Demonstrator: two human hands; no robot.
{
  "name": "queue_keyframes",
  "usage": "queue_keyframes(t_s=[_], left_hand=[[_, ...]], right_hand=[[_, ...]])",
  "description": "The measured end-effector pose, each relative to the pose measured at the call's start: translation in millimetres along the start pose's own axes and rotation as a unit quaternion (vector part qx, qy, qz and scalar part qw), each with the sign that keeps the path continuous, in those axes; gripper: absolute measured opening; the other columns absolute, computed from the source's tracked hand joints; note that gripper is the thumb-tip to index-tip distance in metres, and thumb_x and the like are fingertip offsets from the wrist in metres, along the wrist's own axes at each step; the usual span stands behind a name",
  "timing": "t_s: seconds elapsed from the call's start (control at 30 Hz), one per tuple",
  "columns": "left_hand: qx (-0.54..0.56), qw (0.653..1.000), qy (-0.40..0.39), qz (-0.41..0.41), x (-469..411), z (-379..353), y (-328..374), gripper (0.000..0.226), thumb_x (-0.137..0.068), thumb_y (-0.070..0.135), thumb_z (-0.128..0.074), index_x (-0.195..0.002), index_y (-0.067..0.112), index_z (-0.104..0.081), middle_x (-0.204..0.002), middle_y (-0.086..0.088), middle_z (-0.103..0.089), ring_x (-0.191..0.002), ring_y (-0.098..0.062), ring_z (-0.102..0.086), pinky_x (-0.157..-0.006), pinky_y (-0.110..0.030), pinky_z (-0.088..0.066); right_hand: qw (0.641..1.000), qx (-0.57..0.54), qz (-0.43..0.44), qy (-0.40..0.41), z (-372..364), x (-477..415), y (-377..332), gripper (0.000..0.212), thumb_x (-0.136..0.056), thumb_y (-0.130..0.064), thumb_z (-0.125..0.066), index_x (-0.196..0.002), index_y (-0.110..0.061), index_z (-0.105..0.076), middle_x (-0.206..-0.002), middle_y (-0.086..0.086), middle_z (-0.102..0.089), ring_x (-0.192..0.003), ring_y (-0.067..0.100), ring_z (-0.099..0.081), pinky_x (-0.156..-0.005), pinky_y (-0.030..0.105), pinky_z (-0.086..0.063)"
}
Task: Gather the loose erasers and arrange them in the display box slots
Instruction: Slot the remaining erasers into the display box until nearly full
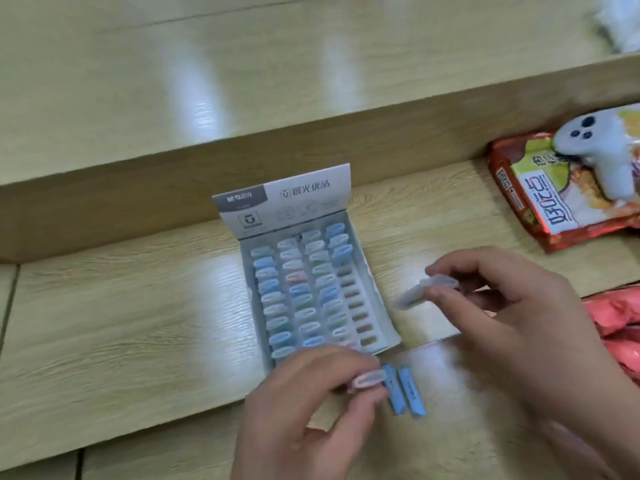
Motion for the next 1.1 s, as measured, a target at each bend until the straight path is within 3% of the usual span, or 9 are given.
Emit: queue_keyframes(t_s=[0.1,0.17,0.27,0.4,0.63,0.77,0.9,1.1], left_hand=[[0.06,0.993,0.087,0.047,-26.0,9.9,-5.5,0.01,-0.078,0.025,-0.075,-0.087,0.03,-0.074,-0.091,0.009,-0.069,-0.086,-0.014,-0.069,-0.069,-0.024,-0.055],[0.086,0.985,0.116,0.094,-39.5,10.9,-16.3,0.013,-0.08,0.023,-0.078,-0.089,0.032,-0.073,-0.093,0.007,-0.069,-0.089,-0.016,-0.07,-0.071,-0.022,-0.055],[0.105,0.974,0.127,0.153,-51.1,6.3,-30.3,0.02,-0.081,0.015,-0.081,-0.087,0.033,-0.074,-0.092,0.008,-0.07,-0.09,-0.013,-0.07,-0.074,-0.013,-0.052],[0.118,0.967,0.108,0.2,-53.0,-1.8,-44.4,0.022,-0.08,0.011,-0.078,-0.087,0.033,-0.077,-0.096,0.008,-0.072,-0.091,-0.009,-0.071,-0.076,-0.017,-0.055],[0.097,0.968,0.109,0.202,-56.1,-1.0,-47.0,0.026,-0.083,0.013,-0.076,-0.09,0.038,-0.075,-0.098,0.014,-0.071,-0.096,-0.009,-0.07,-0.078,-0.015,-0.053],[0.082,0.972,0.109,0.189,-58.6,0.1,-44.2,0.033,-0.086,0.011,-0.074,-0.087,0.043,-0.072,-0.097,0.017,-0.07,-0.094,-0.005,-0.07,-0.076,-0.011,-0.052],[0.081,0.972,0.109,0.19,-58.2,-0.8,-47.3,0.028,-0.088,0.012,-0.072,-0.092,0.04,-0.073,-0.099,0.015,-0.069,-0.097,-0.007,-0.069,-0.08,-0.016,-0.054],[0.076,0.974,0.104,0.187,-59.5,-0.8,-47.2,0.028,-0.088,0.012,-0.071,-0.093,0.04,-0.072,-0.098,0.016,-0.069,-0.097,-0.004,-0.068,-0.079,-0.014,-0.053]], right_hand=[[0.999,0.004,0.044,0.008,-3.3,-22.6,-12.6,0.01,-0.083,-0.031,-0.07,-0.093,-0.033,-0.069,-0.087,-0.014,-0.066,-0.08,0.007,-0.063,-0.068,0.007,-0.044],[0.997,0.022,0.076,-0.006,-14.6,-34.7,-16.3,0.013,-0.085,-0.028,-0.068,-0.098,-0.033,-0.069,-0.087,-0.017,-0.065,-0.082,0.007,-0.063,-0.069,0.011,-0.046],[0.991,0.059,0.109,-0.043,-39.6,-47.0,-11.4,0.017,-0.086,-0.02,-0.072,-0.101,-0.029,-0.07,-0.091,-0.019,-0.064,-0.084,0.002,-0.061,-0.072,0.015,-0.049],[0.983,0.112,0.128,-0.074,-64.1,-54.7,6.9,0.015,-0.089,-0.027,-0.066,-0.104,-0.029,-0.07,-0.094,-0.018,-0.064,-0.084,0.001,-0.059,-0.072,0.032,-0.053],[0.959,0.199,0.188,-0.077,-71.6,-59.3,5.3,0.021,-0.088,-0.043,-0.055,-0.102,-0.037,-0.07,-0.095,-0.02,-0.068,-0.085,0.011,-0.059,-0.062,0.034,-0.053],[0.959,0.19,0.199,-0.07,-73.4,-61.8,3.1,0.029,-0.091,-0.044,-0.047,-0.106,-0.036,-0.071,-0.095,-0.019,-0.069,-0.082,0.012,-0.059,-0.059,0.035,-0.053],[0.958,0.187,0.204,-0.07,-73.6,-62.9,4.0,0.031,-0.092,-0.045,-0.047,-0.107,-0.035,-0.072,-0.095,-0.019,-0.07,-0.083,0.012,-0.06,-0.059,0.036,-0.054],[0.959,0.191,0.206,-0.039,-71.2,-65.4,5.9,0.031,-0.091,-0.045,-0.048,-0.104,-0.033,-0.073,-0.095,-0.018,-0.068,-0.085,0.009,-0.057,-0.058,0.025,-0.046]])
Point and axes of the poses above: each hand's wrist, its own x-axis away from the middle knuckle, its own z-axis out of the back of the hand, y = z × x, the point moved 5 cm from there along -x, towards the middle knuckle
